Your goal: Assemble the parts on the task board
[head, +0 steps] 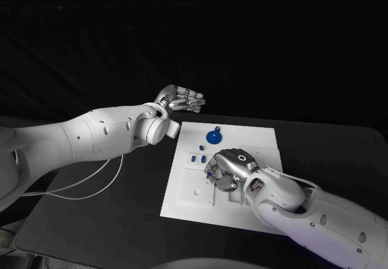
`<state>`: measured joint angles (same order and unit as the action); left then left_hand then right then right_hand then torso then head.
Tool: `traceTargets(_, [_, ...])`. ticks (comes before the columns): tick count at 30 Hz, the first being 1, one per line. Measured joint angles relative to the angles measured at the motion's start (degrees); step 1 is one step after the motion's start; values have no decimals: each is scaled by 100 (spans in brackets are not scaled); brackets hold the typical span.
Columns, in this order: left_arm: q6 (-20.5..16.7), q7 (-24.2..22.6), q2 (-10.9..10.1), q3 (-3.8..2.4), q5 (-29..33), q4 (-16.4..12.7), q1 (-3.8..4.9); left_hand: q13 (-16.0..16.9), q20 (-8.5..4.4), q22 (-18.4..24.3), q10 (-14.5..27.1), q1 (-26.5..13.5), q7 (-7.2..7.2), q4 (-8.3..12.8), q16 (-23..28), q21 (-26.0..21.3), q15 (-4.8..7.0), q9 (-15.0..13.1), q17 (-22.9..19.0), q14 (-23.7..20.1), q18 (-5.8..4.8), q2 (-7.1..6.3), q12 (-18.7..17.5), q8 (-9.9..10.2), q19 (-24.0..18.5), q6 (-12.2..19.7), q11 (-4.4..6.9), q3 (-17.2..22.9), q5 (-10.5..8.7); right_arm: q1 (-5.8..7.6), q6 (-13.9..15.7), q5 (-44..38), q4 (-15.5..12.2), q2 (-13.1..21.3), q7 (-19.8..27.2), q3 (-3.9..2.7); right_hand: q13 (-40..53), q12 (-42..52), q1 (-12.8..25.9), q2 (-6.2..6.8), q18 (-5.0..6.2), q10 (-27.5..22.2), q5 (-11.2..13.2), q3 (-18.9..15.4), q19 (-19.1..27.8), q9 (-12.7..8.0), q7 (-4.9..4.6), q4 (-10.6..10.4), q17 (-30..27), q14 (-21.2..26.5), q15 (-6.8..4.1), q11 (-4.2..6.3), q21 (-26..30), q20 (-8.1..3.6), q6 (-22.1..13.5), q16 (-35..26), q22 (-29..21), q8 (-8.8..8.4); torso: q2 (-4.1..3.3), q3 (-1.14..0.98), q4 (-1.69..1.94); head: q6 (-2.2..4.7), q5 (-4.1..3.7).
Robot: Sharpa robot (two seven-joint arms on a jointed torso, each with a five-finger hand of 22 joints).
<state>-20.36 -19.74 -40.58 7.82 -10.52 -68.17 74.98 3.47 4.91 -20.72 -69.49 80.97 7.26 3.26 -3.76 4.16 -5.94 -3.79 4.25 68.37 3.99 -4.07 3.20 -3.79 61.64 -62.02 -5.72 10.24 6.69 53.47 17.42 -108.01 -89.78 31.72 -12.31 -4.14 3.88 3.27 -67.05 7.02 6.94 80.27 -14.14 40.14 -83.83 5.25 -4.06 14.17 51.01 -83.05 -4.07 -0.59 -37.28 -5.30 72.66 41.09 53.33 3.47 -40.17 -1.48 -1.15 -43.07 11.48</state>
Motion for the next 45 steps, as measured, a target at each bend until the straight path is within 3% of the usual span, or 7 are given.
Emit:
traceTargets(16, [4, 0, 25, 0, 11, 4, 0, 0, 0, 10, 0, 0, 0, 0, 0, 0, 0, 0, 0, 0, 0, 0, 0, 0, 0, 0, 0, 0, 0, -22, -78, -94, 52, -37, -15, 69, -1, -6, 1, 1, 0, -3, 18, -6, -1, -2, 0, 8, 0, -8, 8, 0, 50, 1, 22, -16, 56, -16, 2, -3, -4, -53, 69])
traceTargets(27, [11, 1, 27, 0, 15, 38, 0, 0, 0, 18, 0, 0, 0, 0, 0, 0, 0, 0, 0, 0, 0, 0, 0, 0, 0, 0, 0, 0, 0, -33, -141, -124, 51, -49, -17, 81, -2, -7, 8, 9, 0, -12, 38, 10, -10, 1, 0, 25, -1, -8, 8, 8, 68, 10, 22, -17, 102, 4, 4, -4, -7, -93, 120])
traceTargets(45, [25, 5, 32, 0, 18, 60, 0, 0, 0, 36, 0, 0, 0, -16, 0, 0, 0, 0, 0, 0, 0, 0, 0, 0, 0, 0, 0, -16, 0, -56, -218, -160, 93, -70, -18, 88, -5, -10, 8, 9, 0, -13, 39, 1, -10, 0, -2, 32, -4, -8, 8, 7, 103, 11, 19, -17, 123, 0, 4, -3, -5, -143, 136])
